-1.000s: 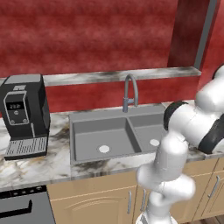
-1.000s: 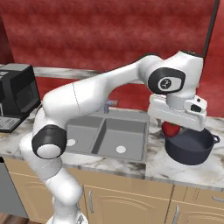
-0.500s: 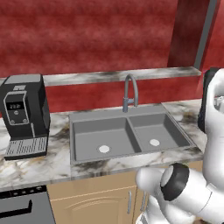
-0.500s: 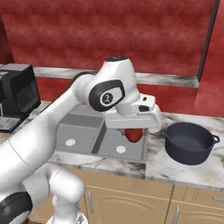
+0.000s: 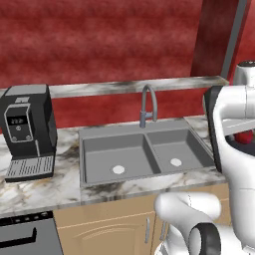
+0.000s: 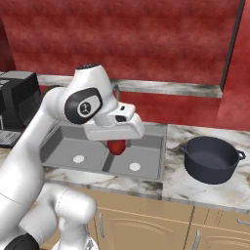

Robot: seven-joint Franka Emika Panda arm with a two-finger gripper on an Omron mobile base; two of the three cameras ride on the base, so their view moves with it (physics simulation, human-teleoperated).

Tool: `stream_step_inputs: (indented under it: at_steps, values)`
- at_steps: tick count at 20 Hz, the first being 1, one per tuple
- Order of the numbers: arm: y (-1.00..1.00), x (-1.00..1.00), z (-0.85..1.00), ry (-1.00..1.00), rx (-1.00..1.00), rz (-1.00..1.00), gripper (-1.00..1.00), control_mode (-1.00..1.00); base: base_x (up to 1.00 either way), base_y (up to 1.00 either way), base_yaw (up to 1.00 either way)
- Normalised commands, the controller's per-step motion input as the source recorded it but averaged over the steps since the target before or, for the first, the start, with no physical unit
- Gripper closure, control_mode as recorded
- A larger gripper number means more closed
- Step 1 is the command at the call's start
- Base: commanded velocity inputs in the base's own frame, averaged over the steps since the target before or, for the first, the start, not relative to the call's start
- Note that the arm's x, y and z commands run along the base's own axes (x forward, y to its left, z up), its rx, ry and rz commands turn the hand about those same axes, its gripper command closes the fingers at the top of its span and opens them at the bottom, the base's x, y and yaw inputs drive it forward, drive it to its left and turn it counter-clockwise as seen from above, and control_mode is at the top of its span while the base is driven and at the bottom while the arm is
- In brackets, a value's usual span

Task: Dump the tomato from the pot into the sink. Then turn on the water and wash the tomato. Then turn off the water and put the tomato back in the pot.

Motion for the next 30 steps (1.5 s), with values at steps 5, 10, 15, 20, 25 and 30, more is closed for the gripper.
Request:
stream_step_inputs:
  at_steps: [5, 10, 15, 20, 25, 30]
  values:
    - [0.41, 0.22, 0.0, -0.05, 0.17, -0.02, 1.0, -1.0, 0.0, 0.0, 0.0]
    - [0.6, 0.47, -0.23, -0.08, 0.0, 0.0, 1.0, -1.0, 0.0, 0.0, 0.0]
    - [0.39, 0.62, -0.41, -0.13, 0.0, 0.0, 1.0, -1.0, 0.0, 0.0, 0.0]
    - [-0.01, 0.99, -0.62, 0.0, 0.01, 0.0, 1.0, -1.0, 0.0, 0.0, 0.0]
    - [-0.08, 0.89, -0.51, 0.07, 0.0, 0.0, 1.0, -1.0, 0.0, 0.0, 0.0]
    - [-0.08, 0.87, -0.33, 0.09, 0.01, 0.0, 1.0, -1.0, 0.0, 0.0, 0.0]
